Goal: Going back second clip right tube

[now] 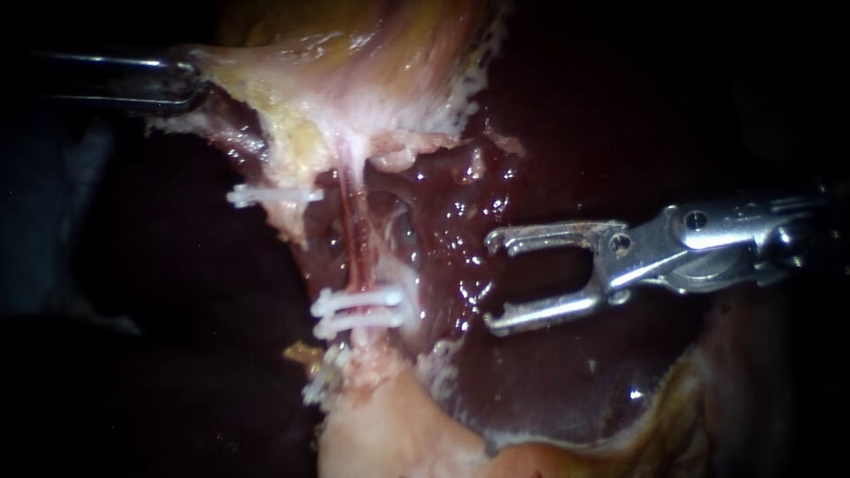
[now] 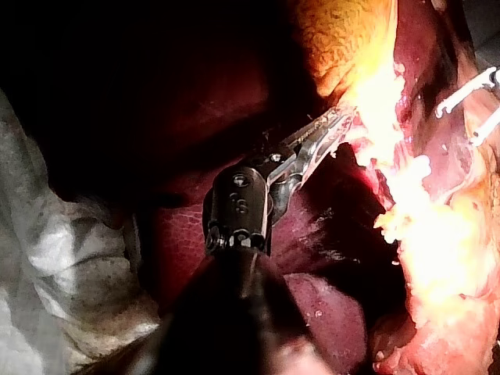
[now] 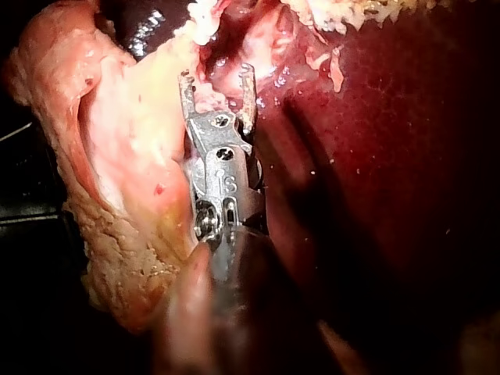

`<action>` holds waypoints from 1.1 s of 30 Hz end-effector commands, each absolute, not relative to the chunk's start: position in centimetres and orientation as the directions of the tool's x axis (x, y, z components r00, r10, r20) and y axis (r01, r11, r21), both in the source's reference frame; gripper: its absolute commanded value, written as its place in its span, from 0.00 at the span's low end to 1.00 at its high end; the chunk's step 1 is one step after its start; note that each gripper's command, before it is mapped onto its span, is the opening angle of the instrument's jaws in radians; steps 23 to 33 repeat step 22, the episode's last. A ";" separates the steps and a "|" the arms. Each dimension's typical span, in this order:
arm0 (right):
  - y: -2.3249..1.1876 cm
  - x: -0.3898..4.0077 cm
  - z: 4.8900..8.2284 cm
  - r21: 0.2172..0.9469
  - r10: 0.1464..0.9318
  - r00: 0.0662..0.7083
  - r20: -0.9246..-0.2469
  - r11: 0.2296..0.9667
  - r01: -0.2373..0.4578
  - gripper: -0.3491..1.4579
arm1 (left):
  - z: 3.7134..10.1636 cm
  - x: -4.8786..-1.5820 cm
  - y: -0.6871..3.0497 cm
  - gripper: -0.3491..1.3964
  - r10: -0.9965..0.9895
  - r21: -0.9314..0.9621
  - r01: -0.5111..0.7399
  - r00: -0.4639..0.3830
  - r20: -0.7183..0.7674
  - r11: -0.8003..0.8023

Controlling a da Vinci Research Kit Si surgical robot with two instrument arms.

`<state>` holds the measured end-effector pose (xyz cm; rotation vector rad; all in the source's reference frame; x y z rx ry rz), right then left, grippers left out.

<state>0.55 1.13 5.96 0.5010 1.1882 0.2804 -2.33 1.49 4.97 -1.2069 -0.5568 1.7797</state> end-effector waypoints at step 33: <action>1.16 0.49 5.94 0.484 0.434 0.356 -0.827 0.873 0.058 0.47 | 5.35 -2.68 1.36 0.00 0.849 -0.746 -0.416 -0.155 -0.506 -0.521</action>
